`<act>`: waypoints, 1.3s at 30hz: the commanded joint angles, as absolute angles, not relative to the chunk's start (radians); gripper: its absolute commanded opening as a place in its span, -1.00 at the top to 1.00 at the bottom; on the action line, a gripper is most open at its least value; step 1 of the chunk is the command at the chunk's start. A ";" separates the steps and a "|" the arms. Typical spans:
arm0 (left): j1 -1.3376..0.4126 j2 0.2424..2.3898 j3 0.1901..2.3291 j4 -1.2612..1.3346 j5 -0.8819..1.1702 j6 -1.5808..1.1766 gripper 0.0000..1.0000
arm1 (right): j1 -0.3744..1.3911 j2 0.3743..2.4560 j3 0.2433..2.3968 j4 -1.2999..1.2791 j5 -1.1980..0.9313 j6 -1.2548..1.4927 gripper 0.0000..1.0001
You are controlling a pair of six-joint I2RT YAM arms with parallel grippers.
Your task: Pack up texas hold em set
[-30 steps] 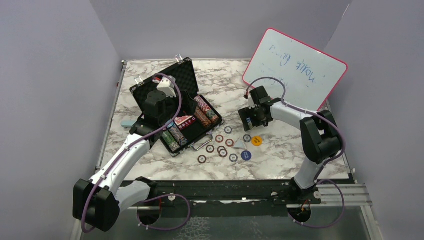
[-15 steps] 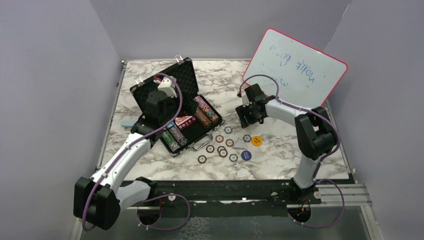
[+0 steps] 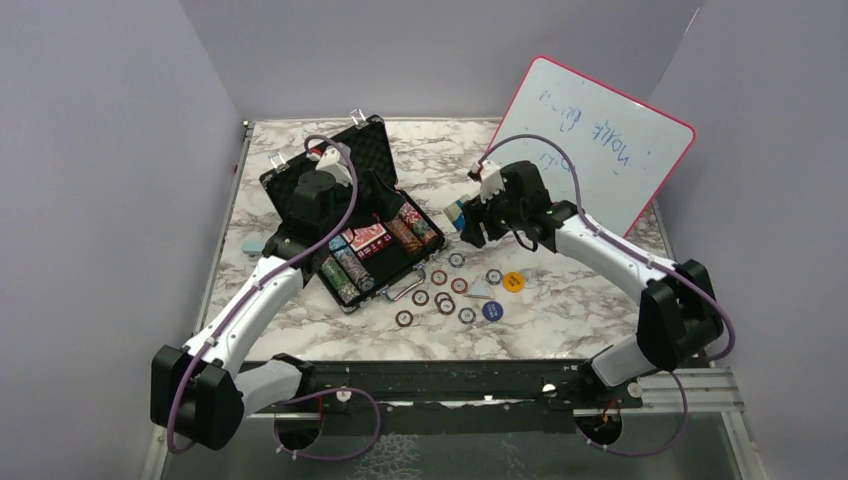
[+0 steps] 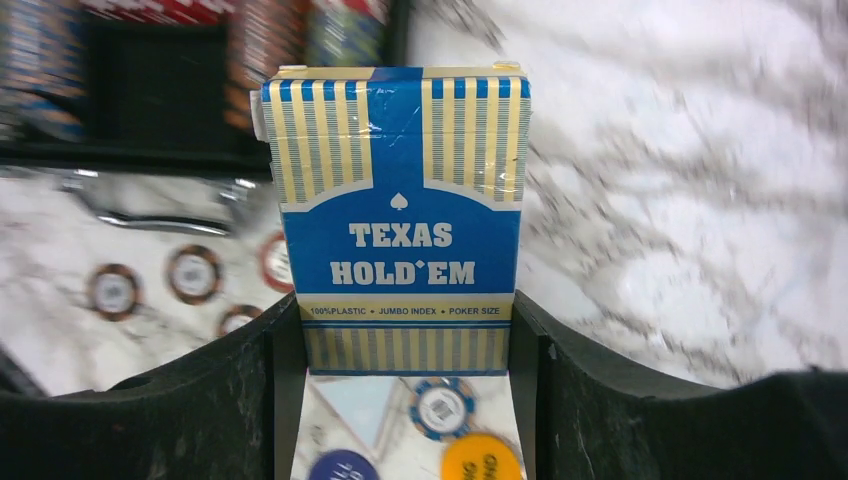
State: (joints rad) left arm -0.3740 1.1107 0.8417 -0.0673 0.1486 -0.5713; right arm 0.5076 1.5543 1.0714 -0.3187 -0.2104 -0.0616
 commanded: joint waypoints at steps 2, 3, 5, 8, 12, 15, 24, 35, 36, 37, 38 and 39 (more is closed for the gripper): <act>-0.363 1.159 0.935 -0.110 0.385 -0.735 -0.84 | 0.564 1.432 1.069 -0.150 -0.420 -0.111 0.00; -0.362 1.169 0.935 -0.107 0.423 -0.760 -0.83 | 0.568 1.420 1.074 -0.148 -0.451 -0.124 -0.01; -0.359 1.185 0.921 -0.077 0.513 -0.813 -0.82 | 0.577 1.398 1.086 -0.146 -0.508 -0.147 -0.02; -0.354 1.193 0.878 0.022 0.629 -0.914 -0.77 | 0.589 1.386 1.095 -0.149 -0.544 -0.173 -0.03; -0.354 1.181 0.819 0.123 0.670 -1.001 -0.66 | 0.615 1.388 1.103 -0.172 -0.548 -0.198 -0.05; -0.353 1.190 0.793 0.160 0.700 -1.034 -0.47 | 0.654 1.392 1.104 -0.187 -0.544 -0.221 -0.05; -0.353 1.205 0.798 0.071 0.775 -0.964 0.12 | 0.707 1.386 1.097 -0.219 -0.551 -0.256 -0.06; -0.353 1.164 0.794 0.043 0.818 -0.911 1.00 | 0.744 1.383 1.102 -0.244 -0.505 -0.259 -0.49; -0.353 1.160 0.791 0.046 0.807 -0.911 1.00 | 0.744 1.385 1.107 -0.246 -0.504 -0.254 -0.65; -0.353 1.152 0.789 0.045 0.790 -0.909 1.00 | 0.744 1.384 1.109 -0.245 -0.497 -0.247 -0.77; -0.352 1.144 0.788 0.038 0.768 -0.903 1.00 | 0.744 1.380 1.106 -0.241 -0.491 -0.242 -0.96; -0.352 1.136 0.789 0.024 0.733 -0.894 1.00 | 0.744 1.372 1.099 -0.238 -0.482 -0.238 -1.00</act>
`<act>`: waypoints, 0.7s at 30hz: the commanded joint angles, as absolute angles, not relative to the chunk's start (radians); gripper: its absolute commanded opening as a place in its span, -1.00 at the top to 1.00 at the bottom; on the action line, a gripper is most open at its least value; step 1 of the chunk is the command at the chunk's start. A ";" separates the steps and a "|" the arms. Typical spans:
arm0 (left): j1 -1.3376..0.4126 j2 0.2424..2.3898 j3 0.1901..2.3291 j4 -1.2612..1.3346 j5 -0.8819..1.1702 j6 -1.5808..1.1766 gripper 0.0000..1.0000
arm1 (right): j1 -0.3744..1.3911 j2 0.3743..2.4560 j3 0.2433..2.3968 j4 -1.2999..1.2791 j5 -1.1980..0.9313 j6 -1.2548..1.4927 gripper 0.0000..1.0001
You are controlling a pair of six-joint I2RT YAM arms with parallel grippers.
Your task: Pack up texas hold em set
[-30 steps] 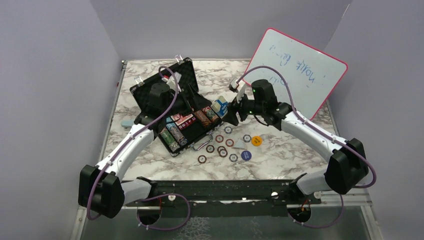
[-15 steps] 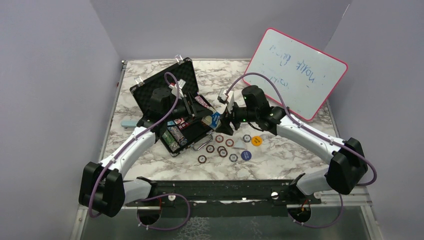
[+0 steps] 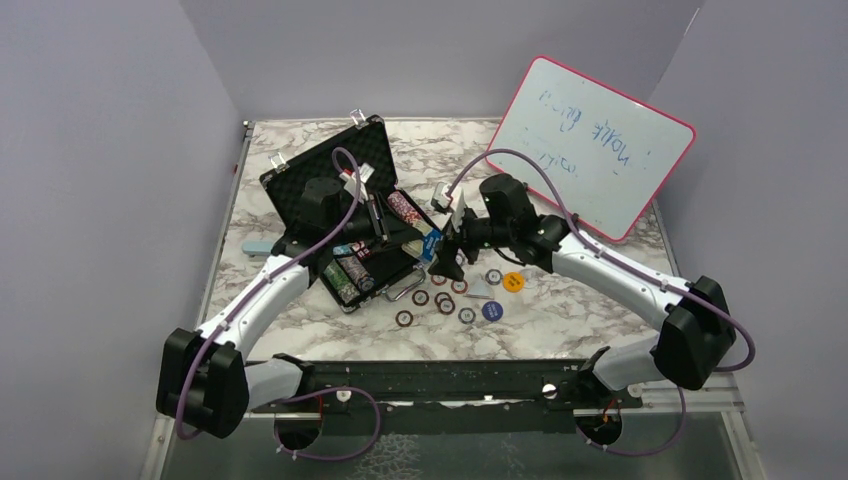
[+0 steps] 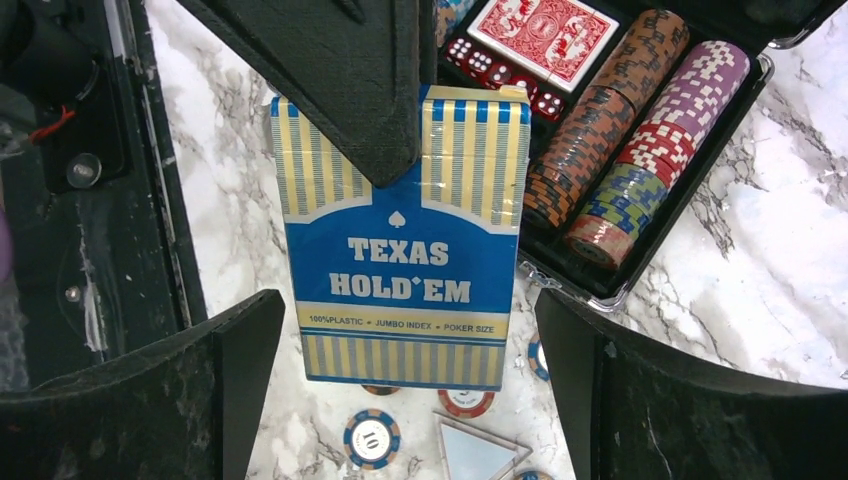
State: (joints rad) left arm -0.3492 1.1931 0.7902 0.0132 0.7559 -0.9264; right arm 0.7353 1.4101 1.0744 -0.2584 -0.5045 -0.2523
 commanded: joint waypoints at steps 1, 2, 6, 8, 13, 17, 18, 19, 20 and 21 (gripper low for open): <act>-0.349 1.123 0.789 0.009 0.687 -0.887 1.00 | 0.744 1.361 1.088 -0.229 -0.471 -0.233 -0.99; -0.343 1.108 0.785 -0.001 0.641 -0.886 1.00 | 0.744 1.348 1.078 -0.220 -0.463 -0.231 -0.99; -0.325 1.029 0.740 -0.051 0.338 -0.919 1.00 | 0.744 1.290 1.025 -0.159 -0.379 -0.188 -0.99; -0.325 0.981 0.691 -0.043 0.198 -0.961 1.00 | 0.744 1.267 0.999 -0.126 -0.331 -0.155 -0.99; -0.355 0.947 0.661 -0.087 -0.054 -1.031 1.00 | 0.744 1.249 0.978 -0.127 -0.234 -0.024 -0.99; -0.399 0.982 0.662 -0.117 -0.174 -1.070 1.00 | 0.744 1.215 0.919 -0.069 -0.198 0.111 -0.99; -0.406 0.991 0.659 -0.123 -0.199 -1.079 1.00 | 0.744 1.205 0.902 -0.049 -0.195 0.139 -0.99; -0.416 1.000 0.656 -0.127 -0.223 -1.088 1.00 | 0.744 1.196 0.888 -0.031 -0.195 0.162 -0.98; -0.424 1.011 0.654 -0.130 -0.241 -1.097 1.00 | 0.744 1.192 0.880 -0.018 -0.197 0.179 -0.98; -0.432 1.022 0.650 -0.132 -0.255 -1.109 1.00 | 0.744 1.190 0.874 -0.008 -0.200 0.189 -0.97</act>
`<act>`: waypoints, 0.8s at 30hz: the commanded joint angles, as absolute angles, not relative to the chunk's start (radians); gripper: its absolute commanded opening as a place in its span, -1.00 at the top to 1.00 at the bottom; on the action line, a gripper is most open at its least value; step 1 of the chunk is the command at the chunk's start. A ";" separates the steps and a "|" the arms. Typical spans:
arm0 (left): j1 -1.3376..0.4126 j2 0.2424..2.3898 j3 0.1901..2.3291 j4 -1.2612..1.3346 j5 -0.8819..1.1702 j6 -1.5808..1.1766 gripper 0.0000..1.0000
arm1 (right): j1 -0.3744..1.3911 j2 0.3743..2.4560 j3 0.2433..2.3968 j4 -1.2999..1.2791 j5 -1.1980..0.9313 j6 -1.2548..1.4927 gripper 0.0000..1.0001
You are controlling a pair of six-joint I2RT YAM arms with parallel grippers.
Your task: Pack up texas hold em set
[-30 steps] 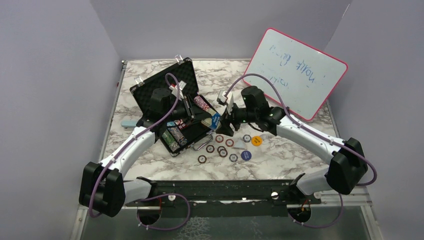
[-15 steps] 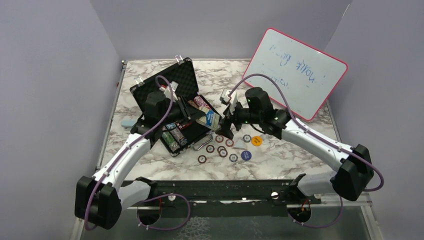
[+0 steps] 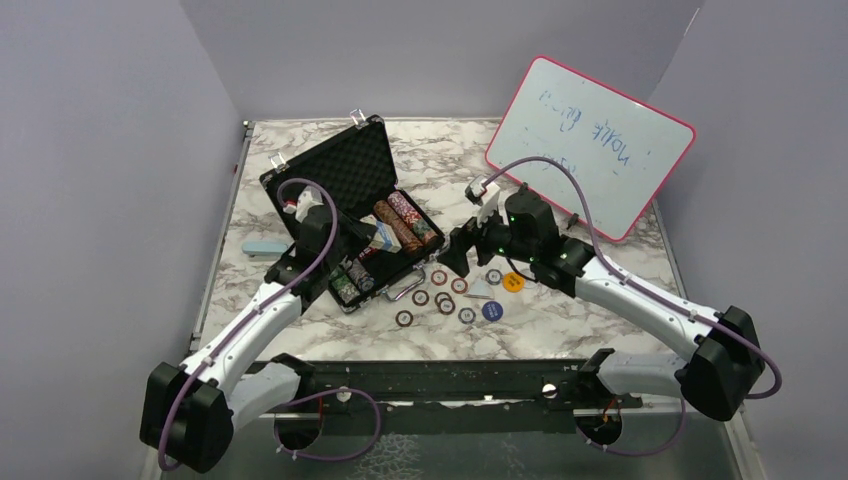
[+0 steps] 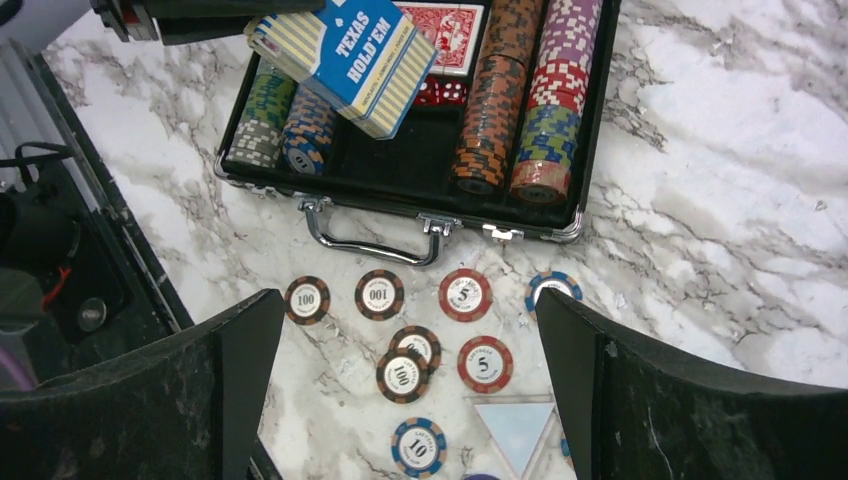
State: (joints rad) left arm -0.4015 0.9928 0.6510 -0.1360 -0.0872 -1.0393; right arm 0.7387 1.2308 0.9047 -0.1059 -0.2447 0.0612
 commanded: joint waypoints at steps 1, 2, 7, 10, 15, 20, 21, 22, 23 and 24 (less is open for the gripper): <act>-0.443 1.036 0.648 -0.131 -0.265 -1.118 1.00 | 0.744 1.191 0.873 -0.004 -0.204 0.193 -0.97; -0.458 1.052 0.649 -0.132 -0.270 -1.129 1.00 | 0.744 1.196 0.874 -0.004 -0.207 0.194 -0.97; -0.524 1.103 0.670 -0.168 -0.342 -1.142 1.00 | 0.743 1.226 0.898 -0.029 -0.187 0.192 -0.94; -0.537 1.122 0.671 -0.189 -0.356 -1.151 1.00 | 0.744 1.229 0.896 -0.028 -0.175 0.194 -0.94; -0.553 1.171 0.661 -0.188 -0.381 -1.148 1.00 | 0.744 1.230 0.894 -0.032 -0.179 0.188 -0.94; -0.554 1.218 0.662 -0.144 -0.352 -1.146 1.00 | 0.744 1.233 0.896 -0.040 -0.178 0.183 -0.94; -0.554 1.223 0.659 -0.132 -0.341 -1.145 1.00 | 0.744 1.235 0.898 -0.040 -0.178 0.182 -0.94; -0.554 1.226 0.655 -0.121 -0.331 -1.146 1.00 | 0.744 1.235 0.898 -0.041 -0.178 0.181 -0.94; -0.553 1.228 0.648 -0.114 -0.323 -1.152 1.00 | 0.744 1.238 0.900 -0.043 -0.179 0.180 -0.94; -0.554 1.230 0.642 -0.108 -0.314 -1.159 1.00 | 0.744 1.237 0.903 -0.043 -0.184 0.180 -0.94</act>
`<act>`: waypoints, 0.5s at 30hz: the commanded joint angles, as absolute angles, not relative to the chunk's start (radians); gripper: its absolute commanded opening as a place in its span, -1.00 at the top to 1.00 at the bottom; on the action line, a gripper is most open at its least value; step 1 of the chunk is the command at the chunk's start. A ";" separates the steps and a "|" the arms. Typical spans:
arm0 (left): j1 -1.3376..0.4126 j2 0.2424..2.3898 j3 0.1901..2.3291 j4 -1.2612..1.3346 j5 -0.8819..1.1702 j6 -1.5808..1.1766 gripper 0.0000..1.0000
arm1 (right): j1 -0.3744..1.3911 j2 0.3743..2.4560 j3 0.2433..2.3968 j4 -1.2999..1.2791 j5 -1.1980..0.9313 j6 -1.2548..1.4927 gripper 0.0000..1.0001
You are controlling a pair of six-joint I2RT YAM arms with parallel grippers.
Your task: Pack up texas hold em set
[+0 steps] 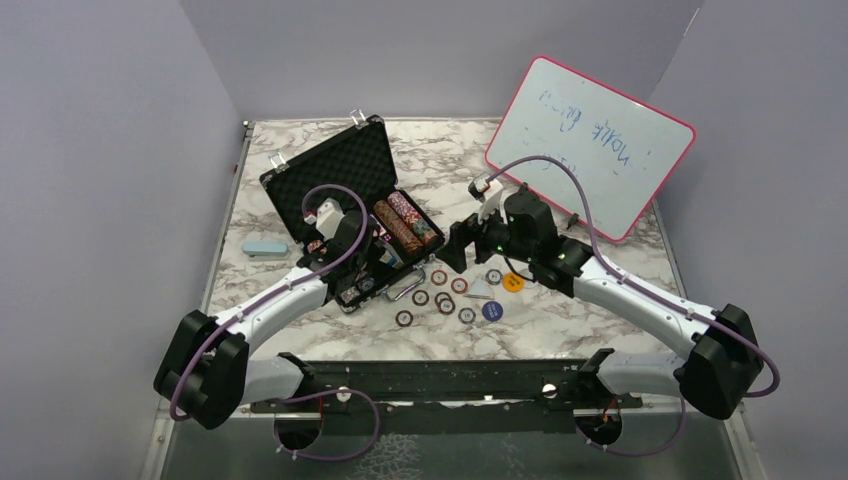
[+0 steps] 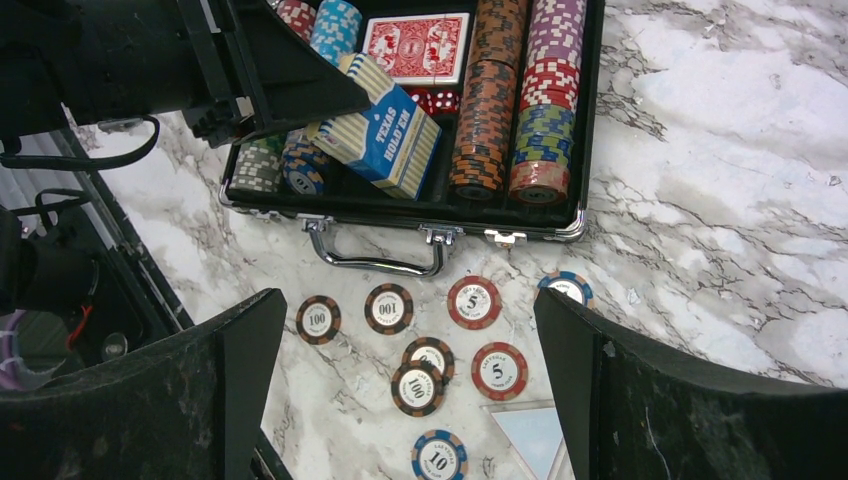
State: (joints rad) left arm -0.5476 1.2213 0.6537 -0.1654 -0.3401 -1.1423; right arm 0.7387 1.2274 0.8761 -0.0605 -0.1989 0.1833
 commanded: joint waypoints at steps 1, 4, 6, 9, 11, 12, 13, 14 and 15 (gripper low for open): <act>-0.553 1.231 0.635 -0.101 -0.308 -1.166 1.00 | 0.744 1.238 0.902 -0.042 -0.189 0.178 -0.94; -0.553 1.237 0.615 -0.079 -0.286 -1.175 1.00 | 0.744 1.235 0.898 -0.038 -0.195 0.178 -0.94; -0.554 1.238 0.604 -0.063 -0.278 -1.180 0.88 | 0.744 1.235 0.896 -0.038 -0.196 0.179 -0.94; -0.554 1.235 0.592 -0.042 -0.262 -1.180 0.60 | 0.744 1.234 0.895 -0.041 -0.200 0.182 -0.94; -0.554 1.233 0.583 -0.034 -0.256 -1.174 0.32 | 0.744 1.233 0.891 -0.040 -0.203 0.182 -0.94; -0.554 1.233 0.583 -0.043 -0.259 -1.174 0.23 | 0.744 1.233 0.890 -0.040 -0.205 0.184 -0.94; -0.554 1.233 0.583 -0.058 -0.266 -1.171 0.14 | 0.744 1.233 0.890 -0.040 -0.205 0.184 -0.94; -0.554 1.234 0.588 -0.088 -0.280 -1.174 0.04 | 0.744 1.232 0.888 -0.040 -0.206 0.185 -0.94; -0.554 1.238 0.604 -0.138 -0.301 -1.183 -0.08 | 0.744 1.230 0.887 -0.040 -0.207 0.185 -0.94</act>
